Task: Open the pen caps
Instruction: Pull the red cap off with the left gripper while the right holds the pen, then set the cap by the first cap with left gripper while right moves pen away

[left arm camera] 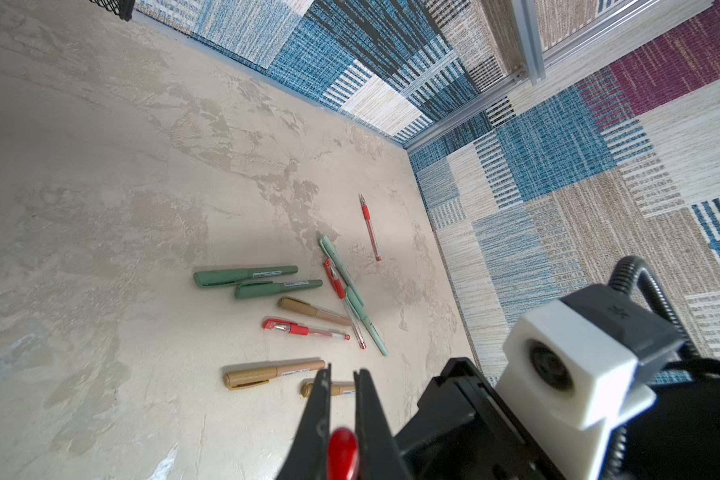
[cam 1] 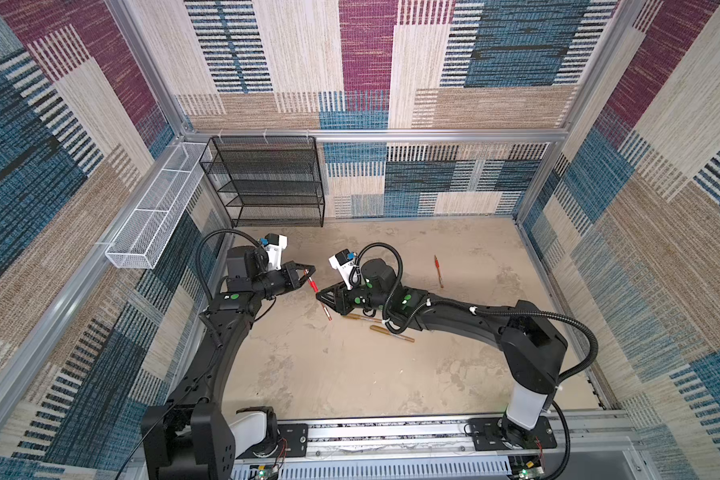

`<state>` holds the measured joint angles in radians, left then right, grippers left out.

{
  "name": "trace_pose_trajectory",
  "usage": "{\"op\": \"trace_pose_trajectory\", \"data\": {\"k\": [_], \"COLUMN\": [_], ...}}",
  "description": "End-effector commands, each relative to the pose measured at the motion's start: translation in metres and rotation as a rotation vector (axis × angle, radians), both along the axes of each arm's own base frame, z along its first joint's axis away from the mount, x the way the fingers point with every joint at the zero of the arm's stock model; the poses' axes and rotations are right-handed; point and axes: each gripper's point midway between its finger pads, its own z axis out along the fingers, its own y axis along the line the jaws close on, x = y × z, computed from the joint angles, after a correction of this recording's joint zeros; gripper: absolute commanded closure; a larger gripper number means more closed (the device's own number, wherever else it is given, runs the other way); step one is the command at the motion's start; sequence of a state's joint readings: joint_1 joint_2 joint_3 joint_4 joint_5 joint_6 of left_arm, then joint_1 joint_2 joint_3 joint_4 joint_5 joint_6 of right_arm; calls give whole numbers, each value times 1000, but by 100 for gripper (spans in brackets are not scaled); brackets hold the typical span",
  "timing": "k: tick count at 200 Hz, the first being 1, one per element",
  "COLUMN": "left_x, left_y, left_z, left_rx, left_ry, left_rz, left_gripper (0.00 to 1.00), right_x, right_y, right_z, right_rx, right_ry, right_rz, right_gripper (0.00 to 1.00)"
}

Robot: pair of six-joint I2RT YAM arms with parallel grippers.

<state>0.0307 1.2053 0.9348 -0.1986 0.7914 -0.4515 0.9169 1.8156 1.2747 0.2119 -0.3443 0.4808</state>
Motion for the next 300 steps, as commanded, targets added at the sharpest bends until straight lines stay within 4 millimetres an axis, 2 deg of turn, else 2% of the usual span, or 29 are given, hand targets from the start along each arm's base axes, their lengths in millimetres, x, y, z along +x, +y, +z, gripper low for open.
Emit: {"op": "trace_pose_trajectory", "data": {"k": [1,38,78,117,161,197,221,242,300], "left_x": [1,-2,-1,4,11,14,20,28,55], "left_y": [0,0,3,10,28,35,43,55,71], "left_z": [2,5,8,6,3,0,-9,-24,-80], "left_rx": [9,7,24,67,122,154,211,299,492], "left_ry": [-22,-27,-25,-25,-26,-29,-8,16,180], "left_rz": [-5,-11,3,36,92,105,134,171,156], "left_gripper": [100,100,100,100,100,100,100,100,100], "right_x": [6,7,4,-6,-31,-31,-22,-18,-11], "right_y": [5,10,7,-7,-39,-54,-66,-82,-149], "right_z": [2,-3,-14,-43,-80,-72,-69,-63,-67], "right_rx": [13,-1,-24,-76,-112,-109,-152,-160,-248], "right_ry": [-19,-8,11,38,96,68,57,48,60], "right_rz": [-9,2,7,9,-19,-69,-128,-184,-377], "right_gripper": [71,75,100,100,100,100,100,100,100]}}
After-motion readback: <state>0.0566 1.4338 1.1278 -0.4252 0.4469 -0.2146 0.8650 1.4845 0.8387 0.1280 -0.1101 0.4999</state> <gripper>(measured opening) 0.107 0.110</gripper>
